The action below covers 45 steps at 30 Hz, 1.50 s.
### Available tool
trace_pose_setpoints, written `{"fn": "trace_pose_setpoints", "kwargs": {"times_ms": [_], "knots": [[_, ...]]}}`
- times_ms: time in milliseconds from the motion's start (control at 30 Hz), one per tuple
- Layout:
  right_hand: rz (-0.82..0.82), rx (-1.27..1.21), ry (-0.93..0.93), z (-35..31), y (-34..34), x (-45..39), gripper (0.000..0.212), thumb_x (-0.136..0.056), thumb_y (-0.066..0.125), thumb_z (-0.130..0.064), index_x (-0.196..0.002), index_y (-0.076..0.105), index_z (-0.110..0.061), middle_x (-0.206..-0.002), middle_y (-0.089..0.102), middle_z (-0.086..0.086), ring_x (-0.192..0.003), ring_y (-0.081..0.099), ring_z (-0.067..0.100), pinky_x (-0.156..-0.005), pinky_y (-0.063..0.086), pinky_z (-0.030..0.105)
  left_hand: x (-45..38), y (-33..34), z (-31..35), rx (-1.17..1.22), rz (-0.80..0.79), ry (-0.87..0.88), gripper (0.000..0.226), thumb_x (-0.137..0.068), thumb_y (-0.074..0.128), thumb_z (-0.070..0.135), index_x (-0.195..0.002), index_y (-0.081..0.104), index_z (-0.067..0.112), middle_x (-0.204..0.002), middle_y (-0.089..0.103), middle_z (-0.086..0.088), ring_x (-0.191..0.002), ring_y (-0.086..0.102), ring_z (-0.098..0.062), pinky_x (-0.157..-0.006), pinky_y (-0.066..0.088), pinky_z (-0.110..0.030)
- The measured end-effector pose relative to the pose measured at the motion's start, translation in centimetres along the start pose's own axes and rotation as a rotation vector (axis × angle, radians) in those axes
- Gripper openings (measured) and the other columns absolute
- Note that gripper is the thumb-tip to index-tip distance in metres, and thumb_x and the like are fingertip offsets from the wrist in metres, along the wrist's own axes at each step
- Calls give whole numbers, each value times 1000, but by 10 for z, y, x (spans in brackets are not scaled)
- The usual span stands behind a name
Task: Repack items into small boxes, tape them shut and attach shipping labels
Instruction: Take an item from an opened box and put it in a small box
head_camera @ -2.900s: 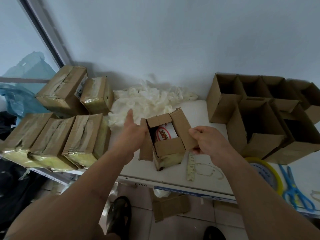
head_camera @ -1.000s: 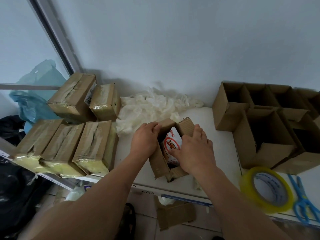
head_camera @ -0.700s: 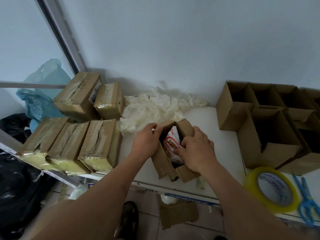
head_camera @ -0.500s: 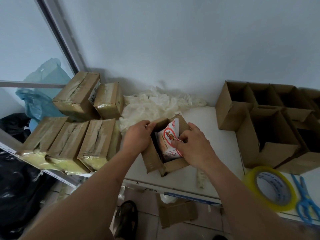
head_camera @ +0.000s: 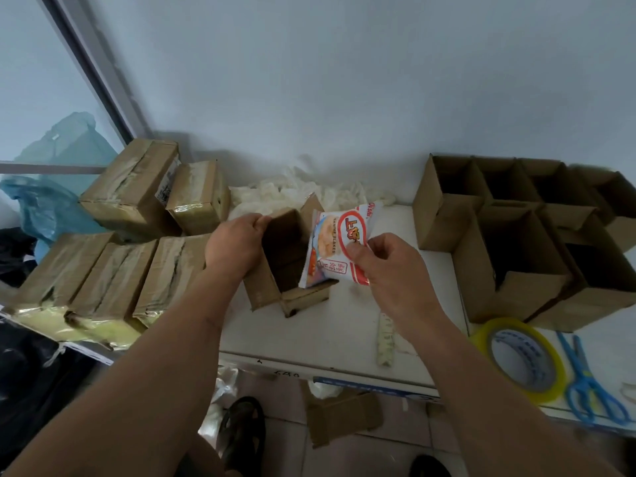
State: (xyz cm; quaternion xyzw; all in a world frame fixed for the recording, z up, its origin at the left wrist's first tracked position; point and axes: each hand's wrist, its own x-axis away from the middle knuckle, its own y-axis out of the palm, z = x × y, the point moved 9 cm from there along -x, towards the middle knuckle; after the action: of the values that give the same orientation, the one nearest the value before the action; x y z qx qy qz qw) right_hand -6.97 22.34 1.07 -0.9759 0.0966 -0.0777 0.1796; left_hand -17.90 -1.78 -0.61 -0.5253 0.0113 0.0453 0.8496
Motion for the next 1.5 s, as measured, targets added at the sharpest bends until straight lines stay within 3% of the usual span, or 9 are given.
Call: {"fn": "trace_pose_setpoints", "kwargs": {"times_ms": [133,300,500,667,800,933,1167,1367,1500], "knots": [[37,-30,38,8,-23,3,26,-88,65,-48,-96,61,-24,-96,71,-10,-82,71,7,-68,57,18,-8,-9,-3,-35,7,-8,41,-104,35,45,-126,62,26,-119,66,-13,-110,58,-34,-88,45,-42],[47,6,80,20,-46,6,24,-88,65,-46,-96,60,-25,-96,69,-11,-81,71,8,-63,55,15,-9,-18,4,-112,-15,-72,42,-103,32,46,-136,51,28,-139,48,-16,-127,45,-39,-98,40,-52],[97,71,74,28,-77,9,20,-90,64,-45,-92,57,-27,-90,66,-15,-75,70,7,-61,56,16,22,-21,97,-159,161,218,39,-98,47,33,-129,58,13,-133,53,-17,-123,43,-40,-99,38,-50],[211,158,41,25,-116,16,19,-91,62,-47,-89,54,-31,-85,62,-18,-73,68,3,-59,53,16,59,19,173,69,-14,336,37,-101,46,37,-129,62,17,-132,58,-7,-121,51,-29,-103,34,-39],[360,217,13,18,-165,26,20,-90,62,-49,-95,52,-32,-83,58,-21,-71,63,1,-58,48,16,74,56,208,368,-226,217,33,-101,46,42,-114,68,21,-107,68,4,-96,60,-14,-78,41,-29],[498,197,34,25,-209,37,28,-90,63,-49,-106,53,-28,-98,62,-12,-78,63,5,-60,48,17,85,98,235,626,-385,70,35,-98,48,47,-100,68,18,-94,69,-1,-90,65,-20,-86,55,-45],[600,176,32,32,-235,41,29,-92,60,-48,-109,50,-27,-107,62,-9,-88,61,9,-66,49,16,100,147,271,647,-596,-109,52,-92,46,66,-103,59,17,-94,64,-3,-88,65,-19,-79,59,-36],[589,222,64,40,-234,34,30,-93,59,-48,-112,48,-27,-117,64,-6,-89,59,10,-75,52,25,99,155,282,695,-639,-41,22,-101,50,37,-95,62,19,-93,68,-5,-84,68,-16,-73,61,-31],[575,270,88,39,-232,35,29,-92,60,-47,-109,46,-29,-118,65,-3,-91,62,13,-80,59,38,107,144,269,836,-631,-122,24,-102,49,33,-97,63,14,-92,70,-8,-83,71,-21,-72,62,-35]]}}
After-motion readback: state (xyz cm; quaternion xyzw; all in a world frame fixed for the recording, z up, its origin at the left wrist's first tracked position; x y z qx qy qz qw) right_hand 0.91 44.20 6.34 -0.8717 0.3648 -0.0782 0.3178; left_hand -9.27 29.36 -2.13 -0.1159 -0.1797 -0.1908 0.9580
